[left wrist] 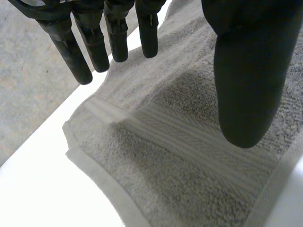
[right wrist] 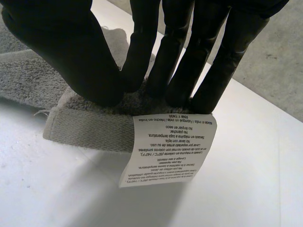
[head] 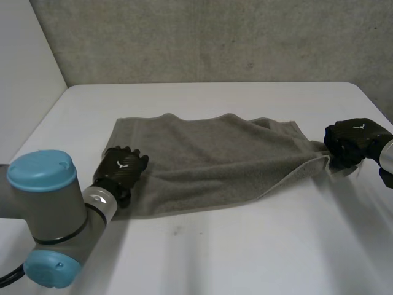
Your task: Fold the towel.
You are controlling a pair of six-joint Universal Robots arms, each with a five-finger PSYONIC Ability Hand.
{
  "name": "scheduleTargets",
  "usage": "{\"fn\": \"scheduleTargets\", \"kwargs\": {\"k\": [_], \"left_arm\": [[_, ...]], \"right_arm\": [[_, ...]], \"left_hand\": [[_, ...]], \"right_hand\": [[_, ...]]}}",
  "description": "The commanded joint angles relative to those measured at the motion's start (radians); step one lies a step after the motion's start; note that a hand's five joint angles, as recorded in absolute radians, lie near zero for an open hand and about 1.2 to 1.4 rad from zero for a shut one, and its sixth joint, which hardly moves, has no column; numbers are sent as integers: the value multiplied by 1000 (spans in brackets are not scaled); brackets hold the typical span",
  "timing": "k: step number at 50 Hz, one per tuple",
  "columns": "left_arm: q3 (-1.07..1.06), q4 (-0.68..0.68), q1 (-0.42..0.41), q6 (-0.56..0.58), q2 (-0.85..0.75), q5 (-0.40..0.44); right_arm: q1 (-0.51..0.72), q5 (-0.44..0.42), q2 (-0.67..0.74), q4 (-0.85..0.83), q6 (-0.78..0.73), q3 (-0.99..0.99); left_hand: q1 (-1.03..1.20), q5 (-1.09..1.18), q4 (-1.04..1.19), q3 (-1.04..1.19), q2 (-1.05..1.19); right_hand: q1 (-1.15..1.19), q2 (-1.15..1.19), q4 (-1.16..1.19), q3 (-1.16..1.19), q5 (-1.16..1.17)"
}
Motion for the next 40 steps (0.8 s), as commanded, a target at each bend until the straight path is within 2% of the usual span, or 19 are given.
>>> {"fn": "scheduleTargets", "kwargs": {"k": [1, 7, 18, 23, 40], "left_arm": [[-5, -137, 42, -8, 56, 9], [-31, -206, 56, -6, 63, 20], [-53, -183, 143, 0, 30, 36], [-53, -137, 148, 0, 17, 40], [-30, -108, 161, 1, -33, 58]], "right_arm": [[4, -1, 5, -15, -4, 9], [5, -2, 8, -17, -11, 15], [7, -2, 11, -39, -12, 32], [8, -2, 14, -42, -14, 38], [10, -2, 22, -49, -15, 51]], "left_hand": [[12, 15, 13, 12, 14], [24, 27, 25, 24, 26], [44, 47, 45, 44, 46], [144, 147, 145, 144, 146], [197, 200, 198, 197, 199]], "right_hand": [[297, 217, 214, 209, 318], [297, 217, 214, 209, 318], [297, 217, 214, 209, 318], [297, 217, 214, 209, 318], [297, 217, 214, 209, 318]]}}
